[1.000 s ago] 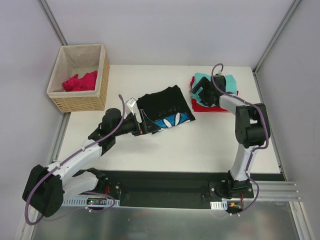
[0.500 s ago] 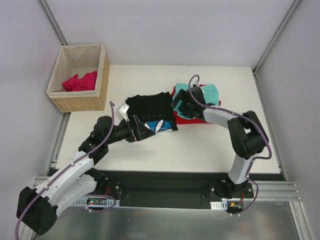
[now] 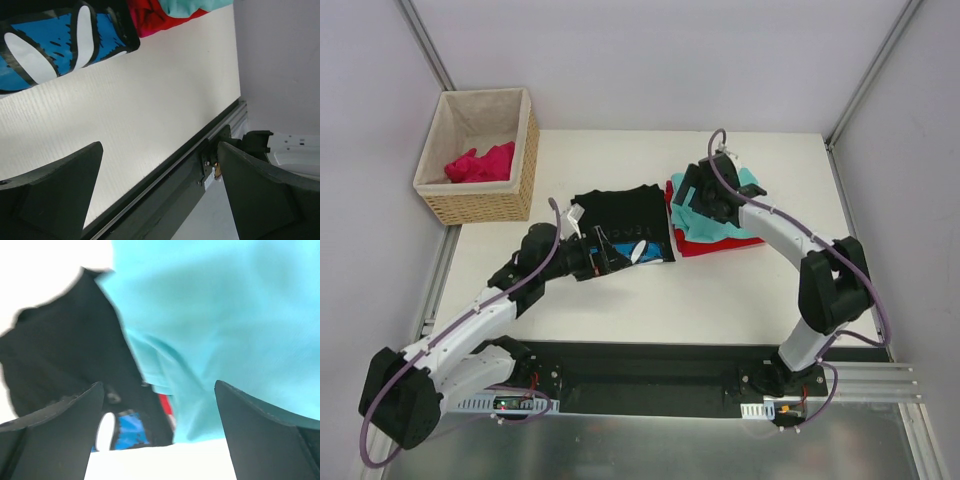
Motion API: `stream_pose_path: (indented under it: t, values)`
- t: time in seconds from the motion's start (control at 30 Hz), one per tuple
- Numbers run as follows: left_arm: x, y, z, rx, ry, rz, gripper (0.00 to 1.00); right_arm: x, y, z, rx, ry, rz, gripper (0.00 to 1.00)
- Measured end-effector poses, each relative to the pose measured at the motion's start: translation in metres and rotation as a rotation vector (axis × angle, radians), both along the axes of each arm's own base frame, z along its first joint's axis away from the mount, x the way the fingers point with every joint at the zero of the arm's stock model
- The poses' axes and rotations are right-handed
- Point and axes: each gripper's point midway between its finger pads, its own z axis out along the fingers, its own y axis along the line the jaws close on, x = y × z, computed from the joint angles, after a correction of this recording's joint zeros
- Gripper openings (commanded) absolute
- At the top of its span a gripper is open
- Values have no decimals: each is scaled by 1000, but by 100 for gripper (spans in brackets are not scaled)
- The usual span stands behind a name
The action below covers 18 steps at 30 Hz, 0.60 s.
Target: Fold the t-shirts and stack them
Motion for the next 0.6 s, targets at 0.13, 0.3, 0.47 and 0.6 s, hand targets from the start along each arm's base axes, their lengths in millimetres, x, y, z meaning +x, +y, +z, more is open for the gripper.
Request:
stream_pose_path:
  t: [0.13,0.3,0.47,0.6]
  values:
    - [13,-2,-15,47,43,24,99,12,1,55,2,-115,24,97]
    - [18,6,-23,74,52,86,99,7,-7,90,-12,-192,48,97]
    - [7,38,-42,95,62,214,99,1,-12,97,-35,-209,70,97]
    - [14,78,-59,77,100,384,99,-2,-14,91,-54,-196,84,97]
